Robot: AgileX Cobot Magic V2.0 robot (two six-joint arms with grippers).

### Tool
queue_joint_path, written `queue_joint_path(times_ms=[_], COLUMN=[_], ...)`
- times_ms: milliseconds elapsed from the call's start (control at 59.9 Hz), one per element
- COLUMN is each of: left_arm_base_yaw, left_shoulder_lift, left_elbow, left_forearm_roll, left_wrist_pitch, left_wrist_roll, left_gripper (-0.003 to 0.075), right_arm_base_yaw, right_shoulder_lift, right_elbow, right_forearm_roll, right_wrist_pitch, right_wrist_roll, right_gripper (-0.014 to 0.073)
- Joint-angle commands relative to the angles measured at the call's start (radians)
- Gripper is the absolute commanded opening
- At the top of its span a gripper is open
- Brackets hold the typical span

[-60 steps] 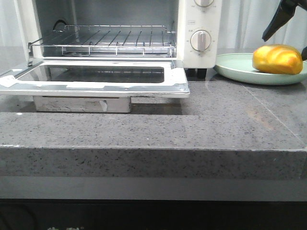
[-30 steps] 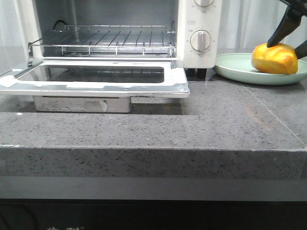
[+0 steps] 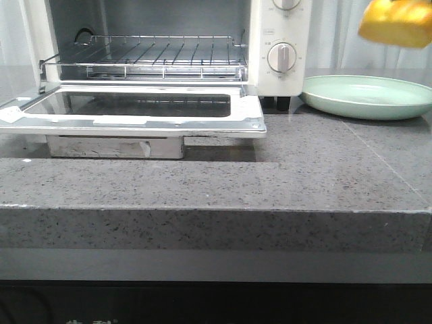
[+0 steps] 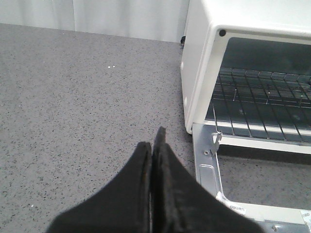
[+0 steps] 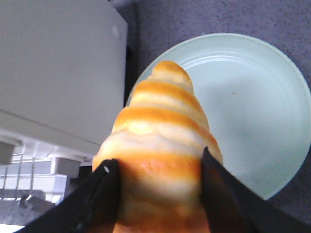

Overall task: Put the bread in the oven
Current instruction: 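Lift the croissant up off the green plate with the right gripper, then carry the croissant into the open oven above the wire rack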

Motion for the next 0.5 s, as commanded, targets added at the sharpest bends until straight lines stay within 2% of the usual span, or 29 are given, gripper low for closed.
queue_joint_path(times_ms=[0, 117, 250, 400, 484], left_arm_base_yaw=[0.004, 0.004, 0.004, 0.004, 0.004], left_shoulder_lift=[-0.004, -0.004, -0.004, -0.004, -0.004], left_elbow=[-0.027, -0.027, -0.027, -0.027, -0.027], left_forearm_roll=[-0.008, -0.008, -0.008, -0.008, -0.008], left_wrist_pitch=[-0.072, -0.072, -0.072, -0.072, -0.072], left_wrist_roll=[-0.005, -0.005, -0.005, -0.005, -0.005], left_gripper=[-0.0020, -0.0020, -0.0020, -0.0020, -0.0020], right_arm_base_yaw=[0.009, 0.059, 0.174, 0.332, 0.419], right_shoulder_lift=[-0.119, -0.237, -0.349, -0.360, -0.321], right_elbow=[0.009, 0.109, 0.218, 0.247, 0.246], right_forearm_roll=[0.009, 0.009, 0.016, 0.078, 0.130], right_wrist_pitch=[-0.002, -0.002, -0.020, -0.090, -0.190], right_wrist_roll=[-0.043, -0.093, -0.106, -0.106, -0.106], right_gripper=[0.0150, 0.0150, 0.0150, 0.0150, 0.0150])
